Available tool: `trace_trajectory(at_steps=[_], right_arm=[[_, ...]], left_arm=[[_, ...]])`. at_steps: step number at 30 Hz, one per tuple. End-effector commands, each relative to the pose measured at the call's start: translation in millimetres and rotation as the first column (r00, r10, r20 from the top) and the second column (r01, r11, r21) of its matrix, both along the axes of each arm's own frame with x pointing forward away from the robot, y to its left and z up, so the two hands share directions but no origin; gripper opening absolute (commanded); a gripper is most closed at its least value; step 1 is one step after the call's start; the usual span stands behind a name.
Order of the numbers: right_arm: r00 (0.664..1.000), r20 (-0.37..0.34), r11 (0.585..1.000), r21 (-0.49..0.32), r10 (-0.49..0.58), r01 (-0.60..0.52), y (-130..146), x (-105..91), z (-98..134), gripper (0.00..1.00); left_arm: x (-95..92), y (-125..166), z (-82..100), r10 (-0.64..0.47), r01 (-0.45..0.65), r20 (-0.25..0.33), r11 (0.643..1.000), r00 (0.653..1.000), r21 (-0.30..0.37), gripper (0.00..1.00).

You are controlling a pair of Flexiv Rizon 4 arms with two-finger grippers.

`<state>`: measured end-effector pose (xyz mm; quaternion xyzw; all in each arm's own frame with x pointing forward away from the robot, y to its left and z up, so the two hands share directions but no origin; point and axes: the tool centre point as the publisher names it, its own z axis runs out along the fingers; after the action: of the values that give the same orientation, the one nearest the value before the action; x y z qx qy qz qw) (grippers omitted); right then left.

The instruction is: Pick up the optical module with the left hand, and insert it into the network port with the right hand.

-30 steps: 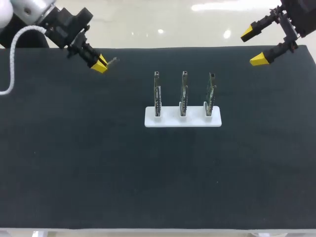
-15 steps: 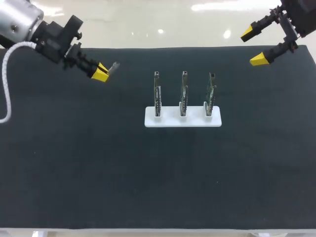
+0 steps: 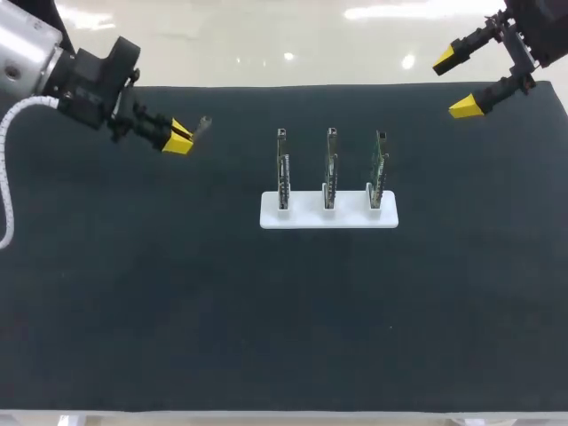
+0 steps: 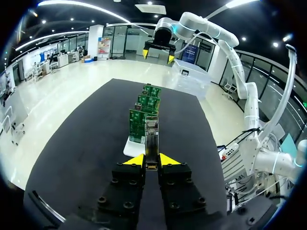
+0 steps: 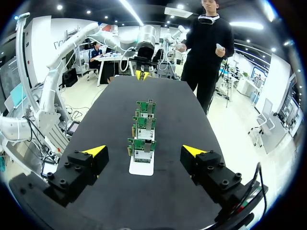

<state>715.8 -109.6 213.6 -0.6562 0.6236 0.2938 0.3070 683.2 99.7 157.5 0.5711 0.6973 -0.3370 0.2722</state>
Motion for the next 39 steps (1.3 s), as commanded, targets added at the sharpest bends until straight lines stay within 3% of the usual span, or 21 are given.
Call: trace_trajectory(at_steps=[1,5,11,18,22,29,39], right_arm=[[1.000,0.000,1.000,0.000,0.000,0.000,0.3,0.4,0.0,1.00],[1.000,0.000,1.000,0.000,0.000,0.000,0.3,0.4,0.0,1.00],[1.000,0.000,1.000,0.000,0.000,0.000,0.3,0.4,0.0,1.00],[1.000,0.000,1.000,0.000,0.000,0.000,0.3,0.4,0.0,1.00],[1.000,0.000,1.000,0.000,0.000,0.000,0.3,0.4,0.0,1.00],[1.000,0.000,1.000,0.000,0.000,0.000,0.3,0.4,0.0,1.00],[1.000,0.000,1.000,0.000,0.000,0.000,0.3,0.4,0.0,1.00]], left_arm=[[-3.5,-1.0,0.2,0.063,-0.063,0.053,0.998,0.997,-0.014,0.00],[-7.6,-17.9,10.9,0.033,-0.032,0.001,0.993,0.999,-0.111,0.00],[-17.0,-54.6,32.9,-0.029,0.015,-0.070,0.981,0.997,-0.192,0.00],[-16.5,-90.3,47.3,0.000,-0.009,-0.029,0.947,1.000,-0.321,0.00],[-15.1,-106.3,52.1,-0.037,0.040,0.015,0.918,0.999,-0.394,0.00],[-13.2,-136.5,56.2,-0.076,0.104,0.080,0.884,0.994,-0.455,0.00],[-13.7,-167.2,65.1,-0.086,0.124,0.096,0.845,0.992,-0.520,0.00]])
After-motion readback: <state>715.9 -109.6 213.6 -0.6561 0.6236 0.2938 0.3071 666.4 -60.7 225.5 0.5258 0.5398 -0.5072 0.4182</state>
